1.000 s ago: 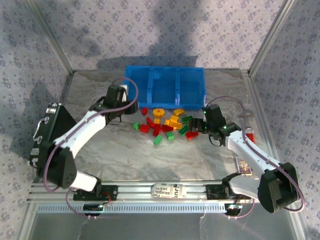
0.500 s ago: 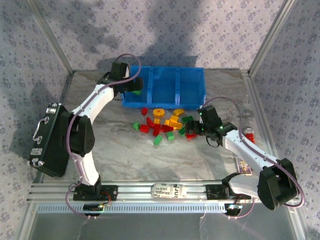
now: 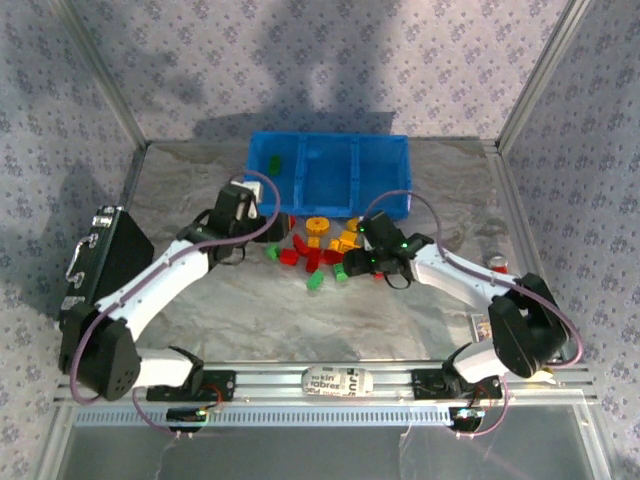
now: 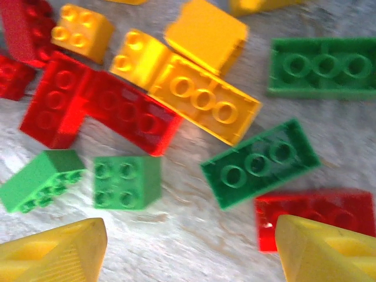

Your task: Sort the legos into containers by color

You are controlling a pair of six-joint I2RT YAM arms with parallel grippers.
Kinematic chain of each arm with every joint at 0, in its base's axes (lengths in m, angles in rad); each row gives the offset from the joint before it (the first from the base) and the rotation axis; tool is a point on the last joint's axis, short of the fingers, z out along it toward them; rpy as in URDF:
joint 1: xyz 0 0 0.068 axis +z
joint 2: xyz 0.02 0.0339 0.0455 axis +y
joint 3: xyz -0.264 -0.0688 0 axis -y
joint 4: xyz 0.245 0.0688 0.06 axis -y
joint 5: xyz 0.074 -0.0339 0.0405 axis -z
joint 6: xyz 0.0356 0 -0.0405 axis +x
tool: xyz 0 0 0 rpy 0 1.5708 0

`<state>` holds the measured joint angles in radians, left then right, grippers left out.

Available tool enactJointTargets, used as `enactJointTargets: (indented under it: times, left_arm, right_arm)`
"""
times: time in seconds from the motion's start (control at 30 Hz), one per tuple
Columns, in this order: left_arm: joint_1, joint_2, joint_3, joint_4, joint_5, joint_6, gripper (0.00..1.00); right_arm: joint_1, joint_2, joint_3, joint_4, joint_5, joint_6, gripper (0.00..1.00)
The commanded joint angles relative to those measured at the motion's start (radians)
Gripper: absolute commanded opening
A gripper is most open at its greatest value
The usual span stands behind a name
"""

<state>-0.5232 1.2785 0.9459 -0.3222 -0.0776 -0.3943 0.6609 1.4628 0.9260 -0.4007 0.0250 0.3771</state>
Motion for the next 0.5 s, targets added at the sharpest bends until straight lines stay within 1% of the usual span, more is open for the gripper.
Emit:
enactJointTargets:
  times: [0.0,0.1,0.17,0.27,0.33,0.4,0.47]
  left_arm:
    - [-0.046,-0.074,-0.076,-0.001,-0.074,-0.046,0.99]
    - [-0.077,-0.147,-0.153,-0.014,-0.094,-0.082,0.99]
    - [-0.084,-0.199,-0.204,-0.009,-0.092,-0.11,0.98]
    - [-0.087,-0.276,-0.275,-0.001,-0.084,-0.133,0.98]
    - [-0.087,-0.312,-0.299,-0.012,-0.09,-0.136,0.98]
    - [-0.088,-0.34,-0.31,-0.026,-0.097,-0.135,0.97]
    - [-0.088,-0.364,-0.319,-0.038,-0.106,-0.133,0.97]
  right_arm:
    - [0.046,0.069,0.076,-0.037,-0.011,-0.004,0.76]
    - [0.08,0.155,0.138,-0.058,0.008,0.006,0.7]
    - [0.098,0.202,0.175,-0.073,0.022,0.012,0.64]
    - [0.114,0.263,0.214,-0.087,0.05,0.03,0.59]
    - [0.12,0.295,0.238,-0.107,0.072,0.038,0.57]
    - [0.129,0.322,0.258,-0.139,0.102,0.047,0.52]
    - [0.139,0.338,0.299,-0.166,0.135,0.055,0.51]
